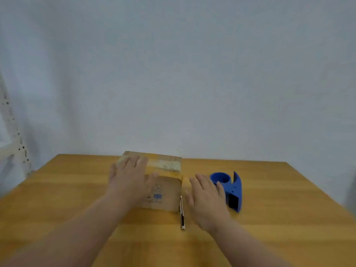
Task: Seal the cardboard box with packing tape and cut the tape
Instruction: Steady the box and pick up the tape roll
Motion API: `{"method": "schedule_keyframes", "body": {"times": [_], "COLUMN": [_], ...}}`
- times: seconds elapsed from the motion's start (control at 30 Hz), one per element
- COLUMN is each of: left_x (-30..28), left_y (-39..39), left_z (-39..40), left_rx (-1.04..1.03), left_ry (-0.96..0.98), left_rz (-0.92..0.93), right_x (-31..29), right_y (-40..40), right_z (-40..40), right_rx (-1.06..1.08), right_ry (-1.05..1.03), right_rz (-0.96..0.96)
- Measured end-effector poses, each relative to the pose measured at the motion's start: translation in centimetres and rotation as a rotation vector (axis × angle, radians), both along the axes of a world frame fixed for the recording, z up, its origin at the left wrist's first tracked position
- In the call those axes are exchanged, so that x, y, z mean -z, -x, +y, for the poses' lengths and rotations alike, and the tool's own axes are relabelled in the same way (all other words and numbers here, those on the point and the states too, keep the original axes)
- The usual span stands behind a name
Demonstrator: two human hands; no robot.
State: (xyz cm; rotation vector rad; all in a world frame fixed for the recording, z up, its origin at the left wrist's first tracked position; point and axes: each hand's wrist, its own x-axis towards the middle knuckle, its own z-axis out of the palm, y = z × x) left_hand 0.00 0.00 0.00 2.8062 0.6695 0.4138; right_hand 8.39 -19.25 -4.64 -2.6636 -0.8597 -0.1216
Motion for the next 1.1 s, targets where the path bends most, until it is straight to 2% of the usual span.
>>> {"method": "schedule_keyframes", "body": {"times": [0.1,0.3,0.53,0.7,0.9,1.0,1.1], "left_x": [1.0,1.6,2.5,3.7,4.0,3.4,3.1], "left_y": [1.6,1.2,-2.0,-3.1,-3.1,-2.8,-2.6], "left_z": [0.1,-0.3,-1.1,-1.2,-0.9,-0.5,-0.1], "left_rx": [0.005,0.056,0.128,0.134,0.145,0.148,0.128], "left_ry": [-0.019,-0.086,-0.115,-0.065,-0.052,-0.034,-0.053], "left_rz": [0.019,0.019,-0.001,0.065,0.018,-0.029,-0.063], "right_x": [1.4,3.2,4.5,6.0,5.5,4.8,5.1], "right_y": [1.3,1.3,-0.2,-0.9,-1.5,-1.5,-2.3], "right_z": [-0.8,-0.4,1.5,2.1,2.2,1.6,0.6], "right_rx": [0.012,0.02,0.027,0.052,0.045,0.09,0.125], "right_ry": [0.037,0.195,0.116,0.103,0.035,-0.071,-0.145], "right_rz": [-0.019,0.116,0.267,0.233,0.232,0.113,-0.224]}}
